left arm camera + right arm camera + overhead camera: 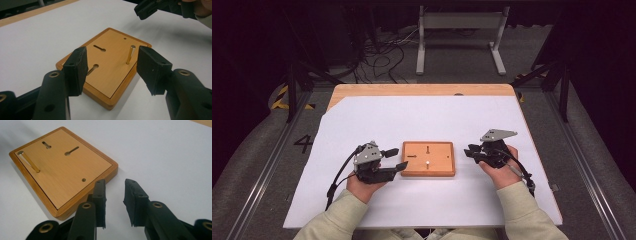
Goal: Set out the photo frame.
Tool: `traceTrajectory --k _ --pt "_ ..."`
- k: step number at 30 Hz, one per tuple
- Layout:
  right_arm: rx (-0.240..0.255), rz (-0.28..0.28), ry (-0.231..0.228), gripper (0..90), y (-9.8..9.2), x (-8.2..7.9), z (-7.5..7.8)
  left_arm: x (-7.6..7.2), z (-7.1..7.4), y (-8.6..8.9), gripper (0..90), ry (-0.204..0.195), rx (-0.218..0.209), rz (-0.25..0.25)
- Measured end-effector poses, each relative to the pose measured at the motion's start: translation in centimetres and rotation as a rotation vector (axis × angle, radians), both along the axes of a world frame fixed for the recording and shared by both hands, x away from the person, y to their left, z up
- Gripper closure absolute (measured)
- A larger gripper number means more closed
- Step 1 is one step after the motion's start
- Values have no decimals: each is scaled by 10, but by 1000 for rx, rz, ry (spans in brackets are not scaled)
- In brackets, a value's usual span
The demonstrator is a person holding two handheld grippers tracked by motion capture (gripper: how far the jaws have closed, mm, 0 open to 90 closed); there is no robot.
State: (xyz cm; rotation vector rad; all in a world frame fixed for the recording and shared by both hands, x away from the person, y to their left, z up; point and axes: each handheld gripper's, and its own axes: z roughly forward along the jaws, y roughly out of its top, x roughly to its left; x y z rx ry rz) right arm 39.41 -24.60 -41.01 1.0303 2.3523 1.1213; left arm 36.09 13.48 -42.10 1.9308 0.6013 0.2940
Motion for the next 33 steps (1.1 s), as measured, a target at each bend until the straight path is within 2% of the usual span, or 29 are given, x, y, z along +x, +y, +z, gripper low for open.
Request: traceTrajectory --k 9,11,15,18,22,26,28,30,31,33 --pt "13 -10 12 706 -2 0 1 -2 -4 -17 422 9 23 -19" --pt "14 -9 15 707 -2 1 0 -1 -3 -21 413 45 30 -23" --pt "15 -7 21 708 -2 1 -1 5 -4 -27 404 94 11 -64" --pt "12 -13 25 710 -3 1 -1 7 -6 -34 428 100 29 -77" --pt "13 -18 27 710 -5 0 -1 10 -8 -44 503 97 53 -69" --pt "15 -18 26 710 -5 0 -1 13 -12 -51 508 100 64 -87" --pt "14 -17 28 710 -5 -1 -1 15 -14 -56 497 98 71 -79" --pt "14 -17 28 710 -5 -1 -1 16 -17 -58 479 86 87 -73" --pt "14 -18 27 709 -6 -1 -2 18 -22 -64 479 68 102 -77" --pt "20 -22 25 707 -8 -1 -1 18 -25 -68 492 57 108 -100"
